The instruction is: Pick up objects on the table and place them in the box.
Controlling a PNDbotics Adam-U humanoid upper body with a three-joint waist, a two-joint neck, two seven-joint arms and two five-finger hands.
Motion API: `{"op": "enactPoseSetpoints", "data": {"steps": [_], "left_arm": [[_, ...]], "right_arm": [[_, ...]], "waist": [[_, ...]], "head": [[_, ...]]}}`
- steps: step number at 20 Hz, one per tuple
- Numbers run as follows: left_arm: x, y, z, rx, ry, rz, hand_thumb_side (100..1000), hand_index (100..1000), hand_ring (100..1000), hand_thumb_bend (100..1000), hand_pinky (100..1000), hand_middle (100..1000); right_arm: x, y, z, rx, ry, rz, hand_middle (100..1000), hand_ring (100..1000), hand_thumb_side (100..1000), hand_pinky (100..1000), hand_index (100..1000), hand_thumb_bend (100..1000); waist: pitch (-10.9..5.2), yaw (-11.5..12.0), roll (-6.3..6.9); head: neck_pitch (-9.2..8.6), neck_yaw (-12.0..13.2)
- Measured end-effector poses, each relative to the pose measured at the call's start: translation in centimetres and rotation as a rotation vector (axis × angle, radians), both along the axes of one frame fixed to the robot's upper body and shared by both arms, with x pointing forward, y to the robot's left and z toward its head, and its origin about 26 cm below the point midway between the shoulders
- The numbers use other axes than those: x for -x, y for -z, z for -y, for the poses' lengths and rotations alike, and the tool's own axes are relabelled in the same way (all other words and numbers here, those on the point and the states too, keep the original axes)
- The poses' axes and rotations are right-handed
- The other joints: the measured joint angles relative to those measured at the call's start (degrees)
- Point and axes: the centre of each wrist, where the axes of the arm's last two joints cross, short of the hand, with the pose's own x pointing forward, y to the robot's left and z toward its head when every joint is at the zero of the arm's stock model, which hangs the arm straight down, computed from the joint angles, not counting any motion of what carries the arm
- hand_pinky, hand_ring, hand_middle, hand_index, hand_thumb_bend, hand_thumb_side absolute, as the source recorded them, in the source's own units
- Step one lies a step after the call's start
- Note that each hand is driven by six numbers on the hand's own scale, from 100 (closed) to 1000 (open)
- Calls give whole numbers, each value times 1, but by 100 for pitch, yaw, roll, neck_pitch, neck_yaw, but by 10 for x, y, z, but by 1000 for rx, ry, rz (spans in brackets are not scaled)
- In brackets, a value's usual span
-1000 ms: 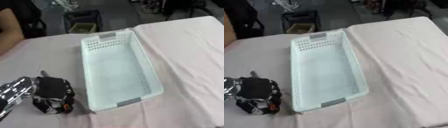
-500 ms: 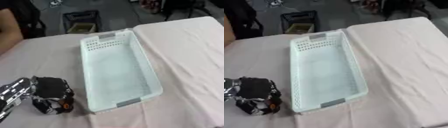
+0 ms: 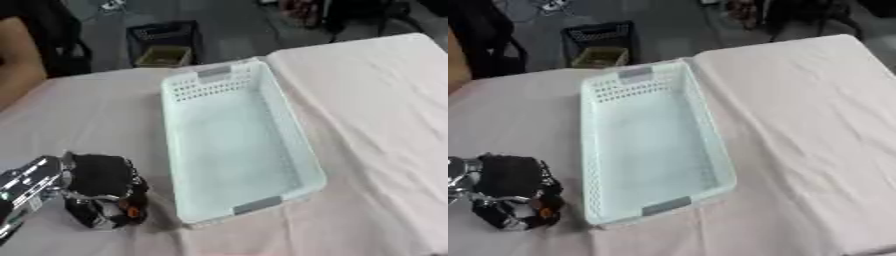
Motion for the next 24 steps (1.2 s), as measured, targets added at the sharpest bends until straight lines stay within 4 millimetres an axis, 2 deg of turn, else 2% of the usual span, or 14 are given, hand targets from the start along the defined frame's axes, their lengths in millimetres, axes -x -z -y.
{"op": "enactPoseSetpoints", "data": {"steps": [5,11,20,24], "left_arm": [[0,-8,-4,-1,-45,34,247,417,211,100,292,213],[0,-31,-16,-36,-100,105,233,405,200,100,286,198],[-1,-54,-19,-60,-125,174,213,395,192,100,283,183],[-1,-71,-19,-76,-119,229,198,389,187,100,276,171]], "right_arm": [[0,0,0,0,0,1,470,415,693,308,684,100],[0,0,0,0,1,1,469,415,693,309,684,100],[0,0,0,0,2,3,469,415,693,309,685,100],[0,0,1,0,4,3,469,414,693,309,685,100]], "waist": [[11,23,0],[11,41,18],[1,50,42],[-7,68,53]], "head": [[-21,-2],[-43,-7],[-43,-28],[-43,-57]]}}
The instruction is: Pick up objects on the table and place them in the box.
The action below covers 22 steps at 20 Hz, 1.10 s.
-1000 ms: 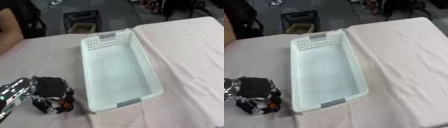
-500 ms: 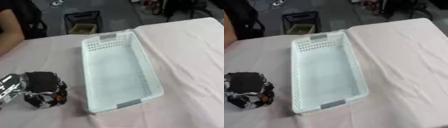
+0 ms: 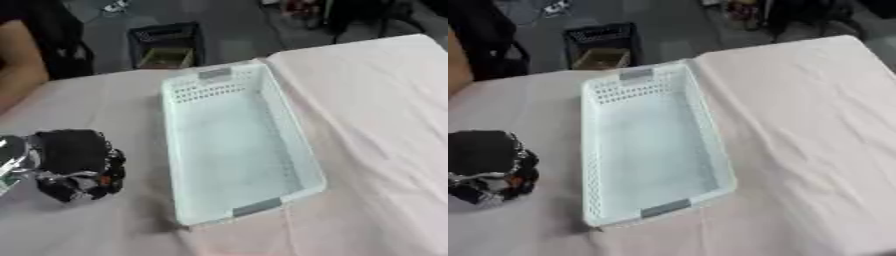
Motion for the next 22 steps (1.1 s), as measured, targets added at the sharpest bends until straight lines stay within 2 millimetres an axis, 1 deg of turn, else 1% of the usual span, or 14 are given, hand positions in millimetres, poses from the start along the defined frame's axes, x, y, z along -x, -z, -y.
{"op": "enactPoseSetpoints", "data": {"steps": [2,7,9,13,22], "left_arm": [[0,-15,1,-20,7,51,190,385,184,100,271,164],[4,-49,3,-75,10,198,176,376,175,142,260,147],[6,-60,3,-99,2,254,172,374,173,156,256,142],[8,-78,1,-136,-16,360,165,370,168,174,251,134],[10,-103,-1,-145,-49,527,150,362,161,198,245,123]], "right_arm": [[0,0,1,-1,4,1,469,414,693,309,685,100],[1,1,2,-3,10,-2,469,414,693,309,685,100],[1,0,3,1,12,0,469,414,694,309,685,100],[1,0,3,6,15,1,469,414,694,309,685,100],[2,0,5,6,26,0,469,414,694,309,685,100]], "waist": [[-9,8,5],[-29,41,31],[-30,45,32],[-33,74,32],[-51,105,30]], "head": [[0,-1],[0,-37],[0,-48],[-1,-74],[-3,-101]]}}
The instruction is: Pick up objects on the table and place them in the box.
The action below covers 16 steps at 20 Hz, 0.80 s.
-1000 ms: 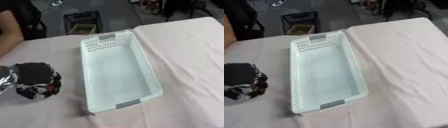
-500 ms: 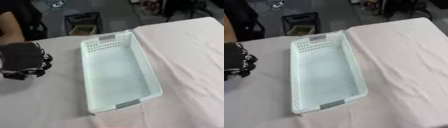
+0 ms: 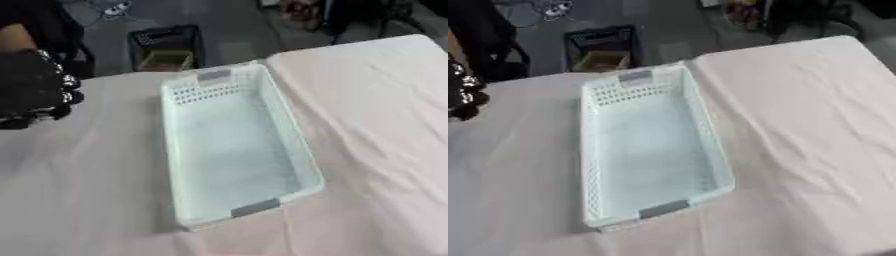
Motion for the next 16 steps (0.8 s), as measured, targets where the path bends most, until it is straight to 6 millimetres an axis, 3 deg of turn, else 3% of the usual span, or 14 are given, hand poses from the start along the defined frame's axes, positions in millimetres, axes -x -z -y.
{"op": "enactPoseSetpoints", "data": {"steps": [9,16], "left_arm": [[3,-19,4,11,4,118,136,350,141,223,226,105],[14,-43,18,2,39,273,115,341,129,236,213,100]], "right_arm": [[1,1,1,-1,3,-4,469,414,694,309,685,100],[1,1,1,-1,4,-5,469,414,695,309,685,100]], "waist": [[-13,6,-2],[-21,40,-4]], "head": [[-1,-3],[-1,-44]]}}
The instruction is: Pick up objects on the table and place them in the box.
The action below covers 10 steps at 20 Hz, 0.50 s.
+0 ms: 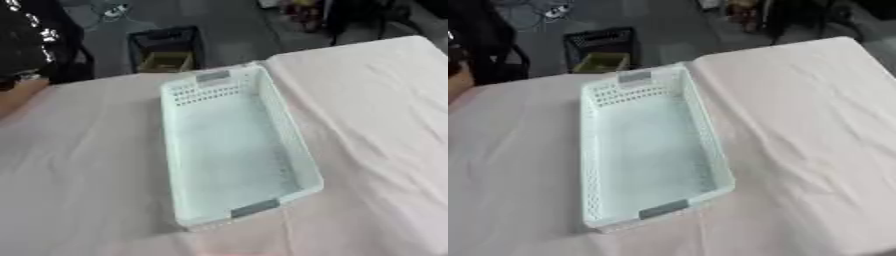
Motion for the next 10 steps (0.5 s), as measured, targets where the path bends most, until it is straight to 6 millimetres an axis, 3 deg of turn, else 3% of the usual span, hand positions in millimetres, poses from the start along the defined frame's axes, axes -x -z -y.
{"op": "enactPoseSetpoints", "data": {"steps": [10], "left_arm": [[13,-27,21,83,128,161,100,338,126,221,217,100]], "right_arm": [[0,1,0,0,2,-4,469,414,695,309,685,100]], "waist": [[-30,4,-20]], "head": [[0,-47]]}}
